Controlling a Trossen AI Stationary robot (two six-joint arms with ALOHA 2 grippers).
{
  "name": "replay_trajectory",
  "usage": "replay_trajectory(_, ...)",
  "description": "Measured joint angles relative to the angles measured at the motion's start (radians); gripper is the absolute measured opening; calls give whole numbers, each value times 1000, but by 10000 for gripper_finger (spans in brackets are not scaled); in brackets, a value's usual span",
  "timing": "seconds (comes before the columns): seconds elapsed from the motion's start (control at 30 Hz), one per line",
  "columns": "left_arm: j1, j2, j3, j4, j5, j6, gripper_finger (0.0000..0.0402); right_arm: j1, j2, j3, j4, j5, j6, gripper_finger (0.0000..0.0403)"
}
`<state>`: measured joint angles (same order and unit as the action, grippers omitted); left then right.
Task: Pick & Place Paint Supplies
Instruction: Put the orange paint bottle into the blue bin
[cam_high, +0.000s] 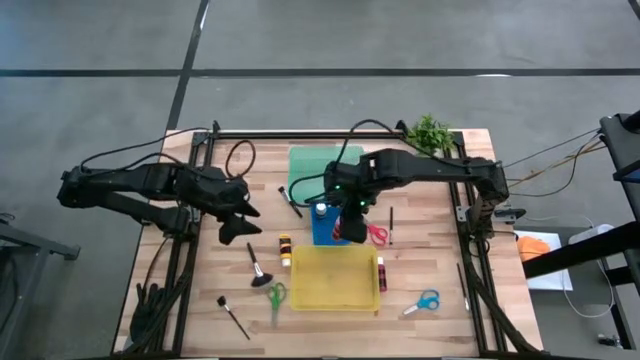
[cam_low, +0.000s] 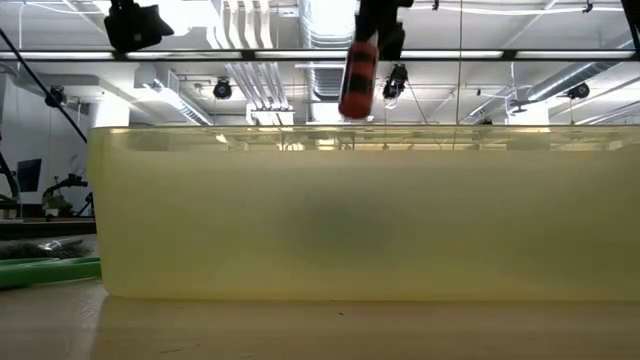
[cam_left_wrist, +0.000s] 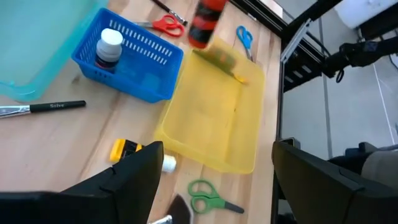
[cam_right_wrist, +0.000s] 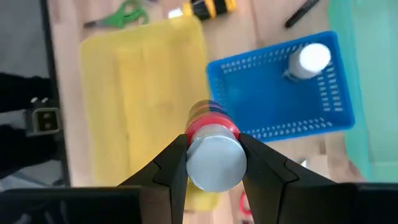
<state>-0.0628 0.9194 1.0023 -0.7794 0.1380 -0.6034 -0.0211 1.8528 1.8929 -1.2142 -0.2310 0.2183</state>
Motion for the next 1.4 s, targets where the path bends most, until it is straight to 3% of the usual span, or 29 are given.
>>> replay_trajectory(0.53,0,-8,0,-7,-12,-21,312,-124,3,-216,210,-1,-39,114)
replay_trajectory(1.4,6,-8,0,-4,-12,-68,312,-193,9,-359,358,35,-106,114)
